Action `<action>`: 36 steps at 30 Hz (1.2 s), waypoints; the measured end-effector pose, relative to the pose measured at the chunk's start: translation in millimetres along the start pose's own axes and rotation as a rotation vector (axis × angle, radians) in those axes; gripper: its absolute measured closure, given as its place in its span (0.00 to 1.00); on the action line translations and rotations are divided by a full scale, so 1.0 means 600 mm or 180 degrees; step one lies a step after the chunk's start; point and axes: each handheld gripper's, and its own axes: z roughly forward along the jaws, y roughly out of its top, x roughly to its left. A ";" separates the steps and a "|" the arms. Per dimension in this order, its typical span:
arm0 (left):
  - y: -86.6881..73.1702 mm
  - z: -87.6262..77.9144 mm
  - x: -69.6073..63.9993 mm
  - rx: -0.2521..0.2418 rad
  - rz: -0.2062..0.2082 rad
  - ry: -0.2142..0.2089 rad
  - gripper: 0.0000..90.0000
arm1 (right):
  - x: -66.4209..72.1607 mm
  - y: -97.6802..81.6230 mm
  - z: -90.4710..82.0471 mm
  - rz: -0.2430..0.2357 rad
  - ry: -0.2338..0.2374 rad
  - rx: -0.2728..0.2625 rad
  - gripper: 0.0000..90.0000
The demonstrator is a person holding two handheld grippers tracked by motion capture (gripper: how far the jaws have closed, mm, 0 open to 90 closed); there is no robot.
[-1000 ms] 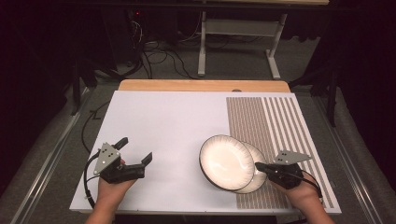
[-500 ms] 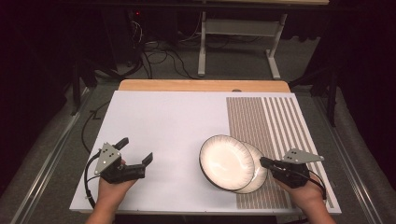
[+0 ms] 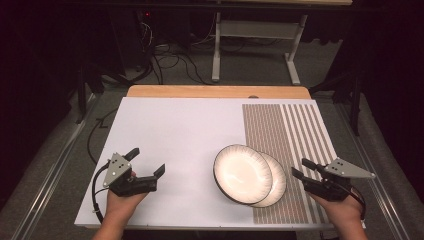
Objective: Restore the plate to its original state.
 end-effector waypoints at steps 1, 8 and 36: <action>0.000 0.000 0.000 0.0000 0.0000 0.0000 0.01 | 0.000 0.000 0.000 0.0000 0.0000 0.0000 0.51; 0.005 0.022 -0.029 0.0061 0.0051 -0.0125 0.01 | 0.002 0.000 -0.002 -0.0003 -0.0059 -0.0100 0.23; 0.016 0.122 -0.149 0.0321 0.0206 -0.0751 0.94 | 0.000 0.000 0.001 0.0032 -0.0194 -0.0121 0.01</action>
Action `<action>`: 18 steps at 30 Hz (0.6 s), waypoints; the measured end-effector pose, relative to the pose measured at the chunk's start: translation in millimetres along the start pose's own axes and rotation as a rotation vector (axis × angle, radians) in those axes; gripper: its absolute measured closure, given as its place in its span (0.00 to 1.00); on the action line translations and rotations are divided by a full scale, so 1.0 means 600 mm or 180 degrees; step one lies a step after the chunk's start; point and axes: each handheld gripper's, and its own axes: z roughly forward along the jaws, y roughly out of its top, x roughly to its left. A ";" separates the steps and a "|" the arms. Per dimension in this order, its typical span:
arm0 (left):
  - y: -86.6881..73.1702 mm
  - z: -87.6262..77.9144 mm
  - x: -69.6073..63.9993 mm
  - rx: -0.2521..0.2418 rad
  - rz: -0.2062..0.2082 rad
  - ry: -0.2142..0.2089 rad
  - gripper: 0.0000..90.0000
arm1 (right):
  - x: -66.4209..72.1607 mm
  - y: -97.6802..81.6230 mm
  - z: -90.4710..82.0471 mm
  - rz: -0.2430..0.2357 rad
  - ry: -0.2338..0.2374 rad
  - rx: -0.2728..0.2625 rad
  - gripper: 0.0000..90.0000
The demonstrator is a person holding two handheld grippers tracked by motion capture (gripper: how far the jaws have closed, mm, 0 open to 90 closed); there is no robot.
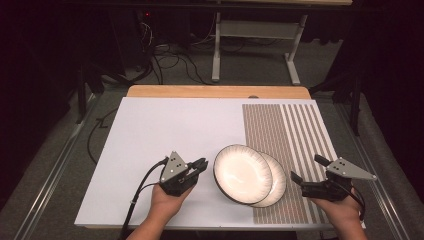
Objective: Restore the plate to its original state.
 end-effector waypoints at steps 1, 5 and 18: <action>0.000 0.000 0.000 0.0000 0.0000 0.0000 0.98 | 0.000 0.000 0.000 0.0000 0.0000 0.0000 0.01; -0.004 0.012 -0.005 0.0077 -0.0015 -0.0009 0.99 | 0.001 0.000 0.000 0.0019 -0.0001 0.0010 0.01; -0.013 0.040 -0.022 0.0139 -0.0058 -0.0088 1.00 | 0.000 0.000 0.000 0.0015 -0.0003 0.0023 0.01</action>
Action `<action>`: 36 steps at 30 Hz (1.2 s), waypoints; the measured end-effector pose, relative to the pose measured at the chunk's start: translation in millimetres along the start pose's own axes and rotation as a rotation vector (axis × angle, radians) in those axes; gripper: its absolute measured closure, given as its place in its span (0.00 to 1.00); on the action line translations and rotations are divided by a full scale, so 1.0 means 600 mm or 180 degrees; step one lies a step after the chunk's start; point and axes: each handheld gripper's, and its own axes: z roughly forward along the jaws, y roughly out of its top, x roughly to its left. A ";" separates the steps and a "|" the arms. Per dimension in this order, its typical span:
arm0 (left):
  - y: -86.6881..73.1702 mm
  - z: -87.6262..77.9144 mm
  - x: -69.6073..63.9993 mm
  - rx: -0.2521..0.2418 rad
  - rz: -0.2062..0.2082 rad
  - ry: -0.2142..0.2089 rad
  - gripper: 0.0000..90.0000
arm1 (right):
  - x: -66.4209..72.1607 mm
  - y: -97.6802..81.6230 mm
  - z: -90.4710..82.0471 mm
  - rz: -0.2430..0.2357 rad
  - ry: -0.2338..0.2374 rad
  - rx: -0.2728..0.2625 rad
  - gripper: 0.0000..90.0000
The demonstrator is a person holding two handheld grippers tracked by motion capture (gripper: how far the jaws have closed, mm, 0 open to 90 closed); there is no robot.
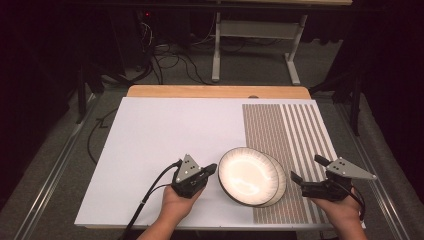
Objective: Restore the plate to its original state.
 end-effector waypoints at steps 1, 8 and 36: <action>0.000 0.000 0.000 0.0000 0.0000 0.0000 1.00 | 0.000 0.000 0.000 0.0000 0.0000 0.0000 0.01; 0.007 -0.007 0.009 -0.0076 -0.0063 0.0011 0.95 | 0.000 -0.001 0.001 0.0001 0.0021 -0.0010 0.01; -0.017 -0.153 0.131 -0.0202 -0.0232 0.0743 0.00 | 0.005 0.002 0.010 0.0002 0.0047 -0.0013 0.01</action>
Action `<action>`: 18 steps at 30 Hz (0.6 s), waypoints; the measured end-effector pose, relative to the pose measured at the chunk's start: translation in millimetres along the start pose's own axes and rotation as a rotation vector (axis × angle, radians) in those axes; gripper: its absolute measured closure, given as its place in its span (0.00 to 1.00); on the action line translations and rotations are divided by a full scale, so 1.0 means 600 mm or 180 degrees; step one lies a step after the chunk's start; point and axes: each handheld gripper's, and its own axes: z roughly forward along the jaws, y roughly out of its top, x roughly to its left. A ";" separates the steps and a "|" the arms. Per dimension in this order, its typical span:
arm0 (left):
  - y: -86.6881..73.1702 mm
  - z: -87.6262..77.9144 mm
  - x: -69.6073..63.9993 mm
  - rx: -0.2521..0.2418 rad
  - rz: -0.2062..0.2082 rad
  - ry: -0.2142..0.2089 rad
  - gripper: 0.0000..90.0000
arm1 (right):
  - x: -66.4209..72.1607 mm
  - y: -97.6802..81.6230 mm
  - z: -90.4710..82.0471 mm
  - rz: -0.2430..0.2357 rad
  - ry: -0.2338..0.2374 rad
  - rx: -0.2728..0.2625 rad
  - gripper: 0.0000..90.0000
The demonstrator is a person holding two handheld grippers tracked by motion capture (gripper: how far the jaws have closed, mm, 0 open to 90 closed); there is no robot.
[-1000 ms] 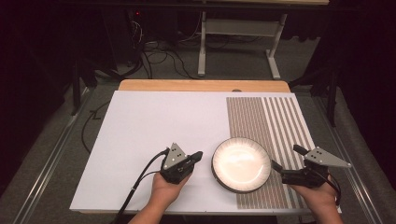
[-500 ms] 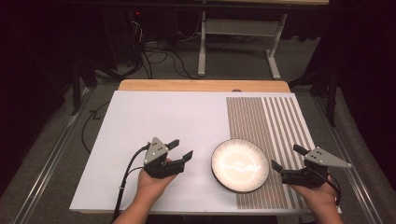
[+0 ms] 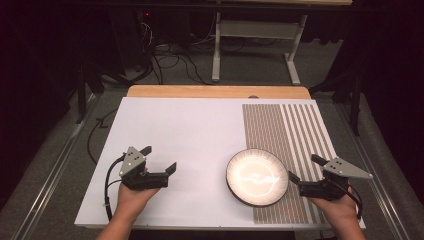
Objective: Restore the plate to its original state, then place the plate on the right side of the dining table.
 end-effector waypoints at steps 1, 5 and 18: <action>0.000 0.000 0.000 0.0000 0.0000 0.0000 0.00 | 0.000 0.000 0.000 0.0000 0.0000 0.0000 0.01; -0.006 -0.012 0.012 -0.0085 -0.0050 0.0044 0.00 | 0.004 0.002 0.002 -0.0026 0.0001 0.0001 0.04; -0.004 -0.023 0.006 -0.0134 0.0027 0.0012 0.00 | 0.010 0.002 0.000 -0.0127 -0.0006 0.0147 0.72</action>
